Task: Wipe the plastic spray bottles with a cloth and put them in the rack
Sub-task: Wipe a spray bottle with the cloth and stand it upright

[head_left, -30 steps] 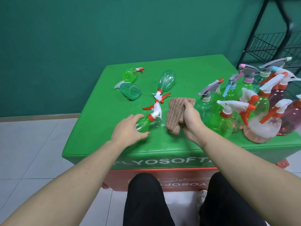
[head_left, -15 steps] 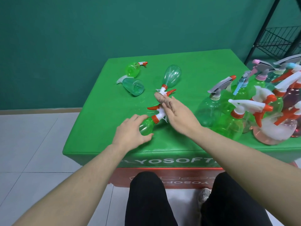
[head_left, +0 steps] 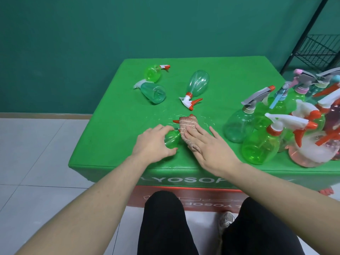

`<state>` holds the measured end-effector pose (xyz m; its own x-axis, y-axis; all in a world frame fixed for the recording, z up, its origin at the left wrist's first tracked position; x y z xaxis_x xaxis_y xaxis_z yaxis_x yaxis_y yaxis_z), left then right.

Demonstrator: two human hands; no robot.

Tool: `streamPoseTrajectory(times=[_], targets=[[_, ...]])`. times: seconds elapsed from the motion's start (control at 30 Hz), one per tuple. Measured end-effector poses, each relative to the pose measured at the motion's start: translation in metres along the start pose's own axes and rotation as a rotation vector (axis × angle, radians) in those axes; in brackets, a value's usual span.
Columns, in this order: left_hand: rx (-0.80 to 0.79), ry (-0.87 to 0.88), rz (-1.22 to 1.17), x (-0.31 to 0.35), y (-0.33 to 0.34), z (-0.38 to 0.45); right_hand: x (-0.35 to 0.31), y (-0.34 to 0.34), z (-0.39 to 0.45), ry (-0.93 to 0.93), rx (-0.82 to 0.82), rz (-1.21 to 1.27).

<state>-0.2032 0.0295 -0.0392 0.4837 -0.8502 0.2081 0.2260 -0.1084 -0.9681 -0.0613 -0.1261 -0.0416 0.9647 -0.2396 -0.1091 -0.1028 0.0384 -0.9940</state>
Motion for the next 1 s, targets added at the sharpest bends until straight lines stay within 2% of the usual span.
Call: streamPoseTrajectory(times=[0.13, 0.33, 0.57, 0.77, 1.0], targets=[[0.009, 0.007, -0.003, 0.000, -0.002, -0.002, 0.004, -0.002, -0.001, -0.009, -0.025, -0.004], [0.003, 0.044, -0.007, -0.001, -0.001, -0.005, 0.019, -0.018, 0.009, 0.114, -0.025, -0.017], [0.006, 0.059, -0.021, -0.003, -0.001, -0.005, 0.011, -0.024, 0.044, 0.087, -0.062, -0.081], [0.001, 0.065, -0.004, -0.002, -0.003, -0.004, -0.003, -0.019, 0.074, 0.077, -0.090, 0.026], [0.014, 0.039, -0.013, -0.003, -0.001, -0.005, 0.006, -0.031, 0.062, 0.034, -0.123, -0.021]])
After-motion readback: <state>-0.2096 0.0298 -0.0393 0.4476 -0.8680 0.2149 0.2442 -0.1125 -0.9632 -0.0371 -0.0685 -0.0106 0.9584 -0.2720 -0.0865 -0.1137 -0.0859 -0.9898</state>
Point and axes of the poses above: each hand's wrist, its own z-axis towards the middle knuckle, its own y-axis out of the palm, x = y × z, the point moved 2 cm from there along z, towards the middle knuckle, and after that the axes turned 5 degrees about y, right-handed, at the moved point
